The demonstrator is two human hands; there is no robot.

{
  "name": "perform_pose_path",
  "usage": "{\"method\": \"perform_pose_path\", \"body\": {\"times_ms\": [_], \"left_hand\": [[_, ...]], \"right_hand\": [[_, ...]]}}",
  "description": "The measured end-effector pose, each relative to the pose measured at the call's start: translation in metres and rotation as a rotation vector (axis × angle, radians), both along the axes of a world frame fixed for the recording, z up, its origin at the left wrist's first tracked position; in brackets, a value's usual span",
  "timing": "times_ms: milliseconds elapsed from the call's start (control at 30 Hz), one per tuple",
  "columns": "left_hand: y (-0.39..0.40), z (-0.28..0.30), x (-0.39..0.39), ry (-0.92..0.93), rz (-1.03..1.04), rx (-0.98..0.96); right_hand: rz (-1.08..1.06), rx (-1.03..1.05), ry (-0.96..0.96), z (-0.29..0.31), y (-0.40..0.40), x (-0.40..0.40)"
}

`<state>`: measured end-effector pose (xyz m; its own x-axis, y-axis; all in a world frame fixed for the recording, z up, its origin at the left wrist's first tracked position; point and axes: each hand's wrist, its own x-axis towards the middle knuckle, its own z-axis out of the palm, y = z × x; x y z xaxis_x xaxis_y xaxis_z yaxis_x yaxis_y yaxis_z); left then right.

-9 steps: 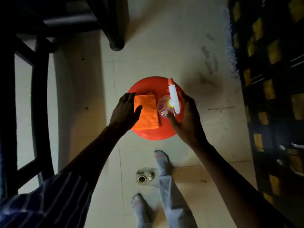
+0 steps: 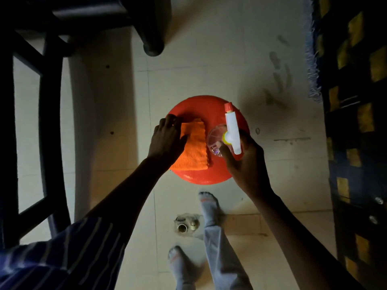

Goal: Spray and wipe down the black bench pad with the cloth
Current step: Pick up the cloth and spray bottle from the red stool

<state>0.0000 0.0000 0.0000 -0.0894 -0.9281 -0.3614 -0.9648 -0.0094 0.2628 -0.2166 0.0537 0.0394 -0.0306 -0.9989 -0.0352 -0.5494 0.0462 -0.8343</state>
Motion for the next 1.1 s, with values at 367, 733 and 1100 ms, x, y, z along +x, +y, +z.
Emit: {"method": "perform_pose_path", "body": {"times_ms": [367, 733, 1100], "left_hand": [[0.032, 0.048, 0.054, 0.546, 0.362, 0.147], [0.109, 0.126, 0.252, 1.175, 1.222, -0.145], [0.156, 0.139, 0.462, 1.234, 1.591, -0.372]], "right_hand": [[0.101, -0.003, 0.078, 0.044, -0.017, 0.036], [0.397, -0.034, -0.021, 0.114, -0.047, 0.246], [0.743, -0.017, -0.093, 0.141, -0.055, 0.516]]}}
